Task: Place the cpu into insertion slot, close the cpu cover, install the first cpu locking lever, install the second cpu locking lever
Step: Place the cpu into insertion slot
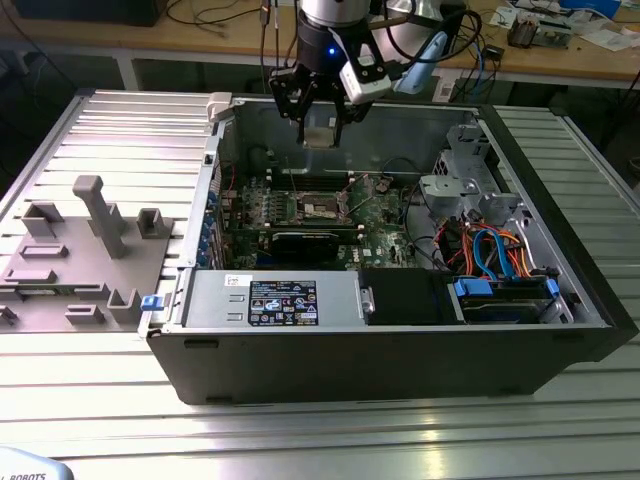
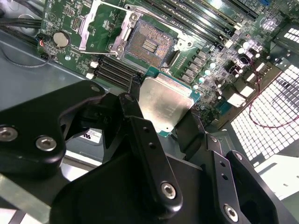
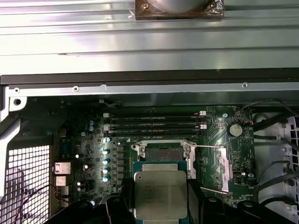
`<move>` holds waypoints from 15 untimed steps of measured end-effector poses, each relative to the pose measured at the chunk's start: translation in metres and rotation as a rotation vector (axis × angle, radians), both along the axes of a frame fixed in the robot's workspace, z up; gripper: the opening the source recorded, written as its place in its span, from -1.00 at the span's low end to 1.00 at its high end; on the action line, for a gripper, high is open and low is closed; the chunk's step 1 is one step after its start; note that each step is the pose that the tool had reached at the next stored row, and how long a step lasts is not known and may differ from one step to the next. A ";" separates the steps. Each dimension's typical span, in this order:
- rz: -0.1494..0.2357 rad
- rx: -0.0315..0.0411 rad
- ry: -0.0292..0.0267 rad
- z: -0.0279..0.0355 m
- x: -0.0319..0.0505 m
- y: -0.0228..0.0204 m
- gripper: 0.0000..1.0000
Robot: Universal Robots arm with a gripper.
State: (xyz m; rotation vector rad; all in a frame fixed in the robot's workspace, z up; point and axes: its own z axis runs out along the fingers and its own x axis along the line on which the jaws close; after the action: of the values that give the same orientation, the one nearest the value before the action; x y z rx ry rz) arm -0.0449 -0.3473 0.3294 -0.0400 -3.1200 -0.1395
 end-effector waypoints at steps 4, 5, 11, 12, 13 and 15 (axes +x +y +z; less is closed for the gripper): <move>0.000 0.0000 0.0000 -0.0027 0.0000 0.0000 0.09; 0.000 0.0000 0.0000 -0.0029 0.0000 0.0000 0.09; 0.000 0.0000 0.0000 -0.0049 0.0000 0.0000 0.09; 0.000 0.0000 0.0000 -0.0054 0.0000 0.0000 0.09; 0.000 0.0001 0.0000 -0.0057 0.0000 0.0000 0.09; 0.000 0.0000 0.0001 -0.0061 0.0000 0.0000 0.09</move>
State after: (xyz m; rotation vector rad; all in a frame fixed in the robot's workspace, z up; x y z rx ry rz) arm -0.0449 -0.3473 0.3233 -0.0400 -3.1200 -0.1396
